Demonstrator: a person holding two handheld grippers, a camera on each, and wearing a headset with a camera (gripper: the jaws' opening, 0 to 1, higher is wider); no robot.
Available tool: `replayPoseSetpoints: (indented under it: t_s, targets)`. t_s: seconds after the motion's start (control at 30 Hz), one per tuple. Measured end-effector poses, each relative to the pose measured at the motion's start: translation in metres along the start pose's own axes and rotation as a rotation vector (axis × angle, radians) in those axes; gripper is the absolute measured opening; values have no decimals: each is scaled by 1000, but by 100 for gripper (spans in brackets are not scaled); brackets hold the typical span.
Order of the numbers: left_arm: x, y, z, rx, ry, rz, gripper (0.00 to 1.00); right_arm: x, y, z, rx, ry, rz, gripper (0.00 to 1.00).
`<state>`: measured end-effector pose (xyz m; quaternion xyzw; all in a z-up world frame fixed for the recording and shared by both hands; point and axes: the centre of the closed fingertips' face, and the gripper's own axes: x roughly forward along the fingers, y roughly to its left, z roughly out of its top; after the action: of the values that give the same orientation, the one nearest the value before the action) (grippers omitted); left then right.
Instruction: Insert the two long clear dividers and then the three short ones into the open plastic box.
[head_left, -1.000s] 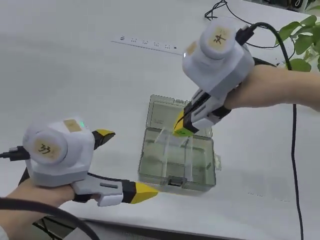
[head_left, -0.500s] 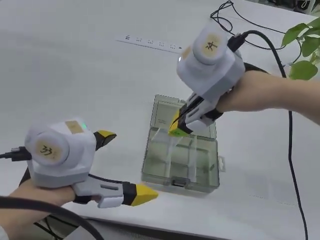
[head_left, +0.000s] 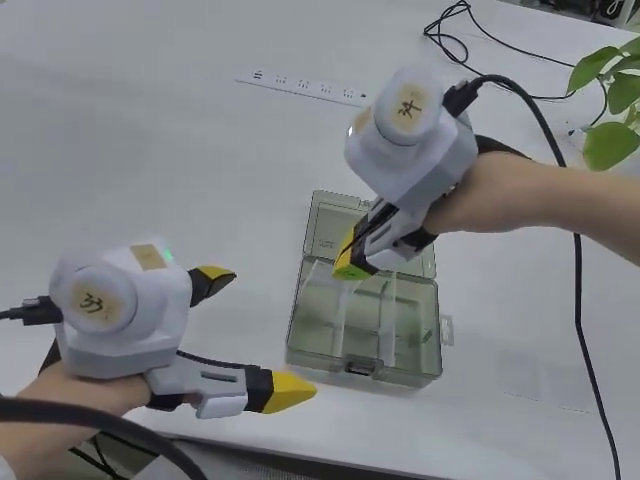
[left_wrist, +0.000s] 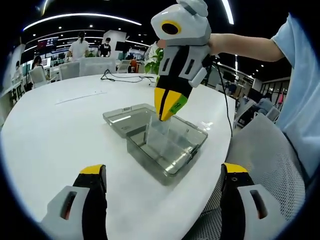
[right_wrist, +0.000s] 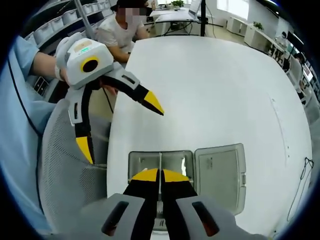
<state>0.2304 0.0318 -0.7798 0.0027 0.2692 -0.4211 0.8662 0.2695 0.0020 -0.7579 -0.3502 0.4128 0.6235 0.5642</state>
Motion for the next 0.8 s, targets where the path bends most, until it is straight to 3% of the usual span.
replayPoseSetpoints:
  t_s: [0.33,0.8]
  targets:
    - [1,-2,-1,-6,-3,-3,96,14,1,-5,-35,28,-13,2]
    - [-1,0,-2,-15,-4,3,95,33,-4,-12,-30,57,-28,2]
